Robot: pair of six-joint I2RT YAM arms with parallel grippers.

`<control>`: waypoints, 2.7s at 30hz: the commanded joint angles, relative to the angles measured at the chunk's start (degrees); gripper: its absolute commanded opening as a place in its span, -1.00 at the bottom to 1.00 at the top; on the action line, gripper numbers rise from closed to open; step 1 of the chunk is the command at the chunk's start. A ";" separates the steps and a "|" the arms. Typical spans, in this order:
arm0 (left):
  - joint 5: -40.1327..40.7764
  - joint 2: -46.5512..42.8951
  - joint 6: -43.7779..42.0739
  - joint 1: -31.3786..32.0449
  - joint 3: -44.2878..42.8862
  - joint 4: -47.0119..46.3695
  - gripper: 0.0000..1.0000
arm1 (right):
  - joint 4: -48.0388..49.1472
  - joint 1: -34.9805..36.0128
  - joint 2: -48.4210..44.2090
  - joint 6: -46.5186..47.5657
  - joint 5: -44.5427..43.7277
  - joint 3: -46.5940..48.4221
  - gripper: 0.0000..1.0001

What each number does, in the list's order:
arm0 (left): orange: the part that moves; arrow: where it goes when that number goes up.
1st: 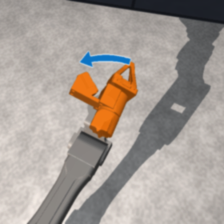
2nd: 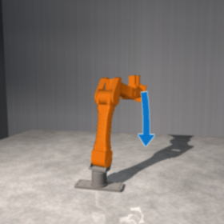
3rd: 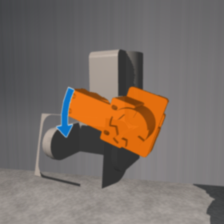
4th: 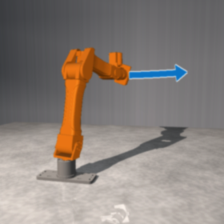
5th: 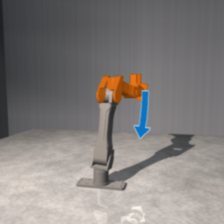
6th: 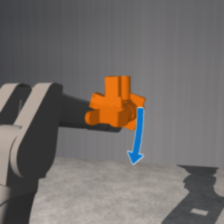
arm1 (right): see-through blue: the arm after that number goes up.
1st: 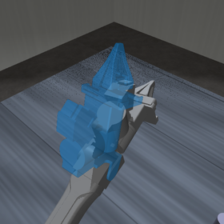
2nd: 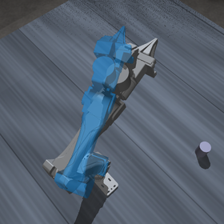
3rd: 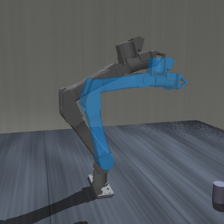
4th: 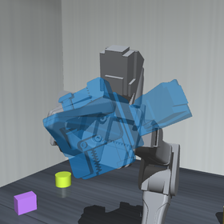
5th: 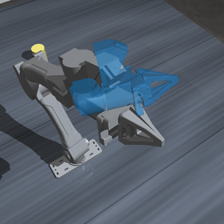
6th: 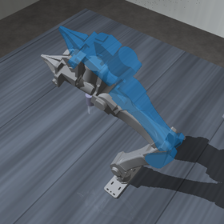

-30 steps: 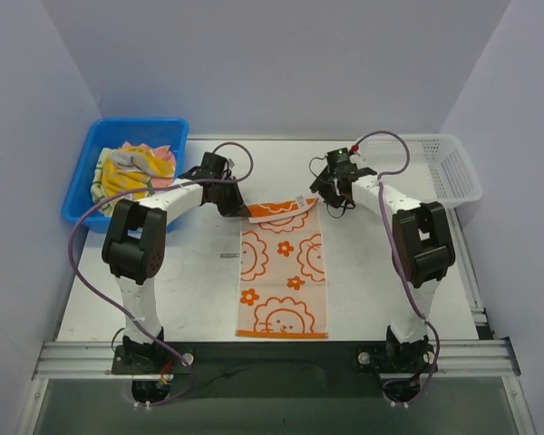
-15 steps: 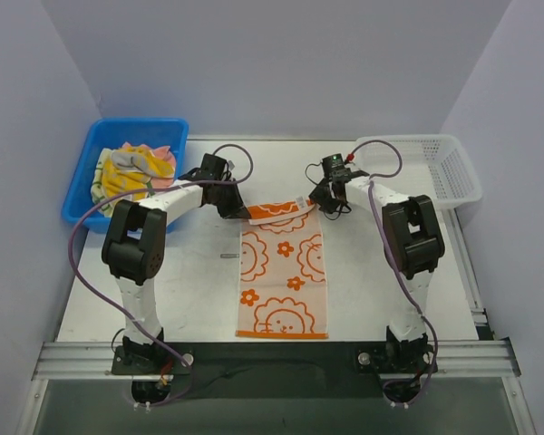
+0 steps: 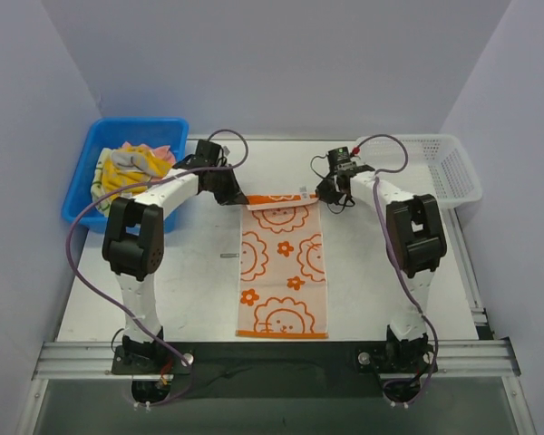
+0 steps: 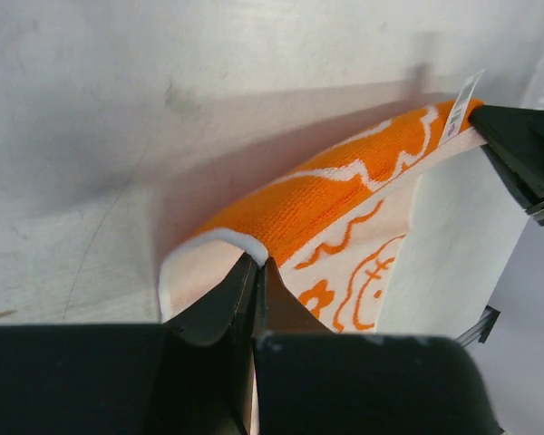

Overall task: Fold and stack the towels
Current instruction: Fold the towel

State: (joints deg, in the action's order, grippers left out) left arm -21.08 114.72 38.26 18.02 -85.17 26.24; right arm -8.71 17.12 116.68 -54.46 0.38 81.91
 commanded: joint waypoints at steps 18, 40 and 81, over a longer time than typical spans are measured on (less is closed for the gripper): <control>-3.78 11.42 -2.40 -4.14 -29.20 11.56 -1.00 | 4.93 -3.77 -4.42 3.22 6.55 7.88 -1.00; -0.28 -23.66 1.11 6.23 26.52 0.84 -1.00 | 1.94 4.14 -39.43 3.31 5.95 -35.58 -1.00; 3.41 -25.33 3.22 10.89 30.84 -0.49 -1.00 | 0.62 7.04 -44.79 -1.26 4.63 -46.57 -1.00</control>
State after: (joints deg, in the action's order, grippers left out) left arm -18.00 90.52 41.39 28.40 -54.78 24.84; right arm -4.84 23.38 73.65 -54.17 7.07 36.16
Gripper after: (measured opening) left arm 0.071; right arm 0.087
